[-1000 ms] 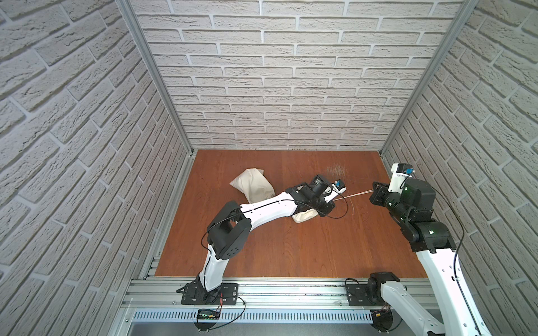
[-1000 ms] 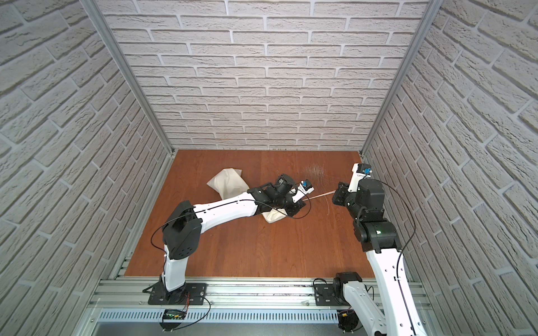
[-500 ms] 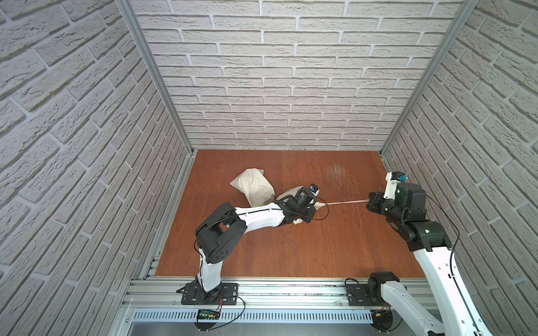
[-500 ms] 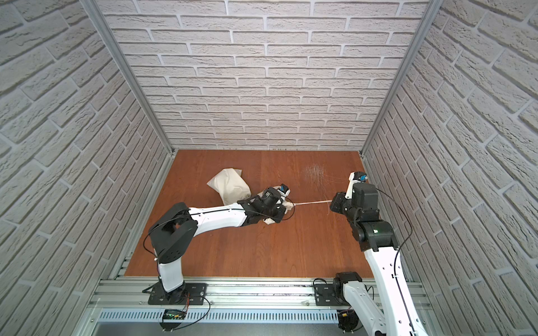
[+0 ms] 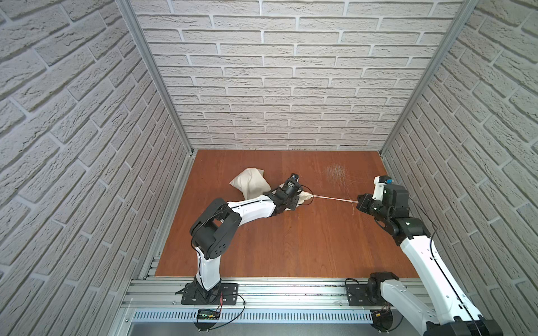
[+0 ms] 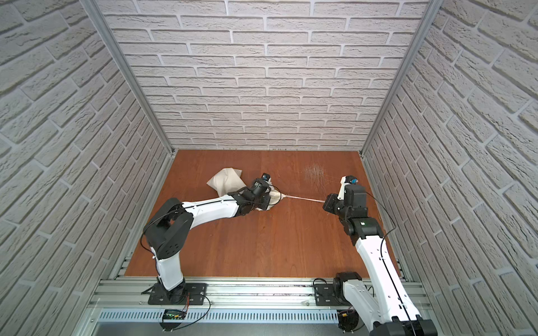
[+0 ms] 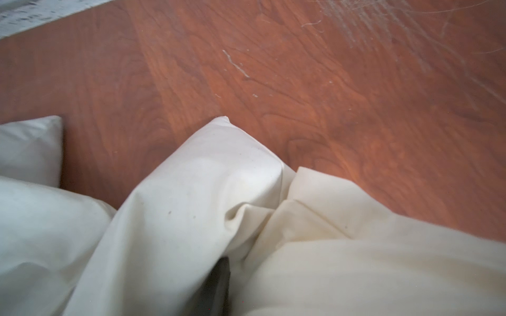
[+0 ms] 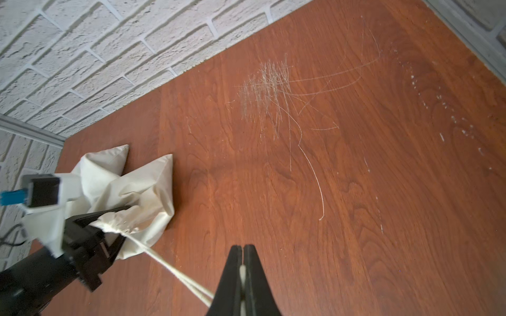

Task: Close the soil bag
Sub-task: Frap the soil bag at the center of the board, then reset both arms

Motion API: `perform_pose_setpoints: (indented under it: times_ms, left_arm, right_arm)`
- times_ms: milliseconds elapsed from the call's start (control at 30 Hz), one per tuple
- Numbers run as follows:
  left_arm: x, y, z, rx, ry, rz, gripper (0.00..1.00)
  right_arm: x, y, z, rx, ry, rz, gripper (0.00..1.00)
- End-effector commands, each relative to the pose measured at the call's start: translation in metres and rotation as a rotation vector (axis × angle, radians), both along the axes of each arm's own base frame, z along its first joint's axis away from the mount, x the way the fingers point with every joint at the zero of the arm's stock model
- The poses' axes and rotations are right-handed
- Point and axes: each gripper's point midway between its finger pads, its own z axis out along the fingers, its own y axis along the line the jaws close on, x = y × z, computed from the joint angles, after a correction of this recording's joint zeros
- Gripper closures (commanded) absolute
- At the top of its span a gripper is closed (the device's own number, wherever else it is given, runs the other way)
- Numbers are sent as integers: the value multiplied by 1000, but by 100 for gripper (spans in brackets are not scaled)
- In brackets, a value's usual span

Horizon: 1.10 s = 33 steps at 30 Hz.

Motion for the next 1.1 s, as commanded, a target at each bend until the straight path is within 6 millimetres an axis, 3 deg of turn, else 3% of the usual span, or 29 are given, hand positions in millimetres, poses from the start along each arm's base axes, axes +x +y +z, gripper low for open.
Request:
perform_pose_setpoints:
  times_ms: [0, 100, 200, 267, 400, 467, 500, 567, 633, 700, 800, 867, 933, 1000, 1067]
  left_arm:
    - [-16, 33, -12, 209, -21, 30, 53]
    - [-40, -20, 9, 100, -59, -133, 34]
    - [-63, -53, 43, -19, -104, -244, 12]
    - [-73, -60, 65, -92, -121, -293, 2]
    - [-76, -49, 96, -139, -140, -314, 2]
    - [-62, -23, 110, -165, -163, -232, 2]
    - [-49, 0, 112, -172, -169, -144, 2]
    - [-19, 66, 111, -172, -176, 119, 2]
    - [1, 153, 102, -116, -190, 446, 2]
    - [2, 221, 96, -91, -222, 671, 2]
    - [-10, 289, 96, -64, -322, 866, 2]
    - [-22, 324, 91, 7, -385, 963, 2]
    - [-26, 342, 78, 73, -390, 985, 2]
    - [-22, 347, 71, 108, -389, 960, 2]
    - [-10, 337, 73, 105, -425, 869, 2]
  right_arm:
    - [19, -42, -6, -69, -72, -181, 95]
    - [17, -48, -42, -111, 4, -192, 89]
    - [12, -57, -52, -149, 18, -229, 64]
    - [11, -66, -48, -186, 14, -269, 48]
    - [11, -88, -39, -272, 20, -371, 25]
    - [18, -90, -35, -291, -8, -367, 16]
    - [20, -91, -38, -297, -13, -371, 5]
    - [29, -91, -38, -312, -52, -377, 0]
    - [38, -90, -41, -354, -94, -376, 0]
    - [47, -84, -43, -408, -149, -363, 1]
    - [62, -73, -50, -475, -202, -320, 1]
    - [67, -64, -54, -553, -254, -287, 1]
    - [66, -60, -68, -566, -277, -259, 1]
    - [71, -52, -75, -564, -306, -211, 1]
    - [76, -47, -80, -557, -281, -168, 1]
